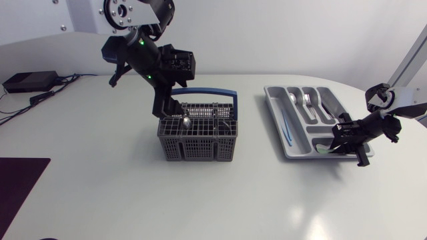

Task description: Unload the cutlery basket into the drawer organizer.

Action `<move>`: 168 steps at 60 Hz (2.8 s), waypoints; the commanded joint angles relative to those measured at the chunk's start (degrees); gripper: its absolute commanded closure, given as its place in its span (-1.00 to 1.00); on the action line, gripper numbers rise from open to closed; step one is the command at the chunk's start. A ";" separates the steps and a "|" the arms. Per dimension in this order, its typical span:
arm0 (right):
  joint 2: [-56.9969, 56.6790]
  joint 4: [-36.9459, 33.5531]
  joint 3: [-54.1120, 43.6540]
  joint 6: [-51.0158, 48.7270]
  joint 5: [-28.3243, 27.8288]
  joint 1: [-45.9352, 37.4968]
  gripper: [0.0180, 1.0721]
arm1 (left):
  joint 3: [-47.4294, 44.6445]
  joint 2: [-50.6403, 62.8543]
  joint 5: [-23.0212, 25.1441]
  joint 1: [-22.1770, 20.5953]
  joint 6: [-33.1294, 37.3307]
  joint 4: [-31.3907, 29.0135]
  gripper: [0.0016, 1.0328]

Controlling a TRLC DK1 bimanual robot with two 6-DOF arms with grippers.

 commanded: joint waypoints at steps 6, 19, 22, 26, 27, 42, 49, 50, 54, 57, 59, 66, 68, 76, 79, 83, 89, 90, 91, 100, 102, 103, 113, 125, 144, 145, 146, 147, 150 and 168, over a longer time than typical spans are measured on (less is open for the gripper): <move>-1.43 1.55 -1.28 0.45 0.65 -0.30 -0.89 | -4.05 -1.27 -0.45 -0.28 6.09 -0.41 -0.89; -8.55 3.84 -7.43 1.33 -6.29 -2.49 -0.90 | 2.63 1.36 -1.68 -3.10 -7.27 -8.32 -0.89; -9.60 3.92 -8.58 1.33 -8.05 -3.20 -0.90 | 4.12 1.36 0.78 -3.27 -11.40 -10.43 -0.88; -10.83 3.75 -9.72 1.41 -10.07 -4.08 -0.90 | 5.62 1.63 2.10 -3.27 -16.24 -10.96 -0.86; -11.01 3.84 -10.16 1.41 -10.51 -4.34 -0.90 | 5.97 1.54 3.33 -3.10 -16.94 -11.22 -0.86; -13.03 5.33 -13.15 2.12 -13.41 -5.66 -0.90 | 9.57 0.84 6.58 -1.78 -21.16 -9.38 -0.86; -15.58 5.33 -13.94 2.29 -14.73 -6.45 -0.90 | 12.91 -2.77 6.67 -3.10 -27.93 -9.29 -0.86; -15.84 5.24 -13.94 2.38 -14.90 -6.54 -0.90 | 13.00 -3.47 6.67 -3.45 -28.72 -9.29 -0.86; -17.51 4.89 -14.20 2.38 -15.61 -6.89 -0.90 | 13.00 -6.55 6.93 -4.33 -31.00 -9.20 -0.86; -18.31 4.72 -14.03 3.26 -16.57 -6.98 -0.90 | 12.74 -7.95 7.98 -5.03 -31.62 -10.87 -0.82; -19.18 4.19 -13.85 3.52 -17.10 -6.98 -0.90 | 12.38 -8.48 8.07 -5.21 -32.06 -13.16 -0.80; -21.91 4.10 -13.50 5.81 -19.91 -7.06 -0.90 | 9.31 -9.71 10.80 -4.94 -32.58 -20.98 -0.45; -22.52 4.10 -13.15 6.95 -20.79 -7.06 -0.90 | 6.23 -10.85 11.15 -4.68 -32.41 -20.98 -0.31; -24.37 4.10 -12.53 10.20 -23.34 -7.06 -0.90 | -6.78 -11.12 11.32 -3.98 -32.14 -16.23 0.68; -24.37 4.19 -12.44 10.91 -24.04 -7.15 -0.90 | -10.56 -9.53 11.32 -4.06 -32.06 -13.95 0.94; -24.37 4.19 -12.62 11.43 -24.92 -7.15 -0.90 | -13.98 -6.63 11.32 -3.98 -31.18 -11.93 0.94; -24.28 4.80 -13.94 11.52 -25.27 -7.24 -0.90 | -17.94 -5.40 11.15 -3.98 -30.21 -7.44 0.94; -24.28 4.89 -14.11 11.52 -25.27 -7.24 -0.90 | -17.94 -5.40 11.15 -3.98 -30.21 -7.36 0.94; -24.19 4.98 -14.20 11.52 -25.27 -7.24 -0.90 | -18.29 -5.23 11.06 -4.06 -30.12 -7.09 0.94; -23.23 4.98 -13.94 11.43 -25.54 -7.24 -0.90 | -19.43 -4.26 7.46 -3.45 -29.95 -4.10 0.94; -23.05 4.98 -13.85 11.52 -25.63 -7.15 -0.90 | -19.52 -4.00 6.75 -2.83 -29.95 -2.79 0.95; -22.96 4.98 -13.85 11.43 -25.71 -7.06 -0.90 | -19.52 -3.73 6.31 -2.66 -29.77 -2.43 0.94; -21.91 4.98 -13.67 11.52 -25.89 -6.45 -0.90 | -19.96 -2.85 3.06 -0.90 -27.49 0.91 0.95; -21.03 5.51 -14.03 11.52 -25.80 -6.10 -0.90 | -20.40 -3.21 2.45 -1.25 -26.34 3.45 0.94; -19.62 5.86 -13.94 11.26 -28.00 -7.86 -0.90 | -24.18 -14.72 10.01 -2.31 -38.82 4.77 -0.34; -19.27 5.77 -13.85 11.35 -28.35 -7.94 -0.90 | -24.97 -14.98 10.09 -2.31 -39.79 5.39 -0.40; -18.92 5.86 -13.76 11.35 -28.53 -8.03 -0.90 | -25.67 -15.34 10.27 -2.31 -40.93 6.18 -0.41; -18.57 5.86 -13.67 11.35 -28.53 -8.03 -0.90 | -26.02 -15.51 10.27 -2.31 -41.55 6.62 -0.41; -17.60 6.56 -13.85 11.43 -28.79 -8.03 -0.90 | -27.43 -16.13 10.45 -1.52 -45.06 8.82 -0.41; -17.95 7.18 -15.87 12.14 -32.48 -8.91 -0.90 | -30.68 -18.59 15.02 4.11 -62.20 14.79 -0.41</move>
